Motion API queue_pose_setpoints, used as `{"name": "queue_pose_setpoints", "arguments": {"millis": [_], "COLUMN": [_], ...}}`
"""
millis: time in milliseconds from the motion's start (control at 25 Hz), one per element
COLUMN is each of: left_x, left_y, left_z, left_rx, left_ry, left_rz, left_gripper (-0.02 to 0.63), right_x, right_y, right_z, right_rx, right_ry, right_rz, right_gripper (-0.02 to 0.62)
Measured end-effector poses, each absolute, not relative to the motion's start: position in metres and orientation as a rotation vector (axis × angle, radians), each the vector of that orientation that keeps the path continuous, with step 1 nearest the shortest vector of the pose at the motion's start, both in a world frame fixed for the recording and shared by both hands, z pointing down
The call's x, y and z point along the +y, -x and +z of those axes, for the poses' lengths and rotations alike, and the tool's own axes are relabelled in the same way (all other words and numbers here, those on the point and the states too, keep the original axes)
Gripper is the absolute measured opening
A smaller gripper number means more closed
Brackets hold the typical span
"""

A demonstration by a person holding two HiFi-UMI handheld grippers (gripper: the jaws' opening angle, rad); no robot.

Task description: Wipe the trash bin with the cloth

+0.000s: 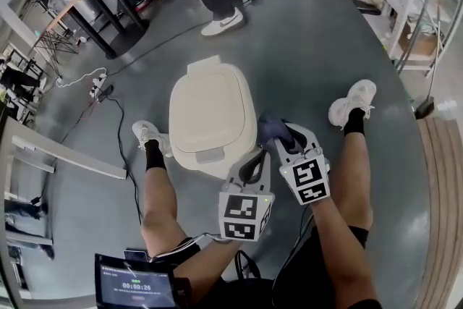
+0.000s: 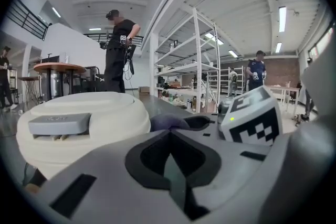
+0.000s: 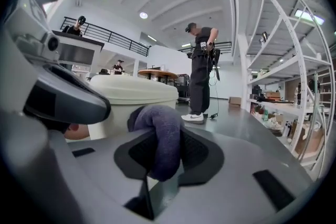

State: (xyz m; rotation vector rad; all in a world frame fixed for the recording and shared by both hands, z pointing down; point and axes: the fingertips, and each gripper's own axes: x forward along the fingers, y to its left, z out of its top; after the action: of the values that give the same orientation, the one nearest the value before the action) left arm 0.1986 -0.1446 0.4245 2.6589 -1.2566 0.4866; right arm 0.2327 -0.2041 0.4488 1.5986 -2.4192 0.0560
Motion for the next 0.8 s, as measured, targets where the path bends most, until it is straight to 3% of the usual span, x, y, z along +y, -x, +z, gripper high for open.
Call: {"name": "queue_pose_setpoints", "arguments": {"millis": [800], "left_x": [-0.135], "left_y": [-0.206], "left_z": [0.526], "left_rx": [-1.182], "left_ry": [-2.538], "left_rz": [0.723], "left_gripper": [-0.003], "right_x": [-0.206], "right_y": [-0.207], "right_z": [0.496], "right_rx": [-2.591], "right_ry": [-1.206], "right_rz": [-0.126], "right_gripper": [0.089]}}
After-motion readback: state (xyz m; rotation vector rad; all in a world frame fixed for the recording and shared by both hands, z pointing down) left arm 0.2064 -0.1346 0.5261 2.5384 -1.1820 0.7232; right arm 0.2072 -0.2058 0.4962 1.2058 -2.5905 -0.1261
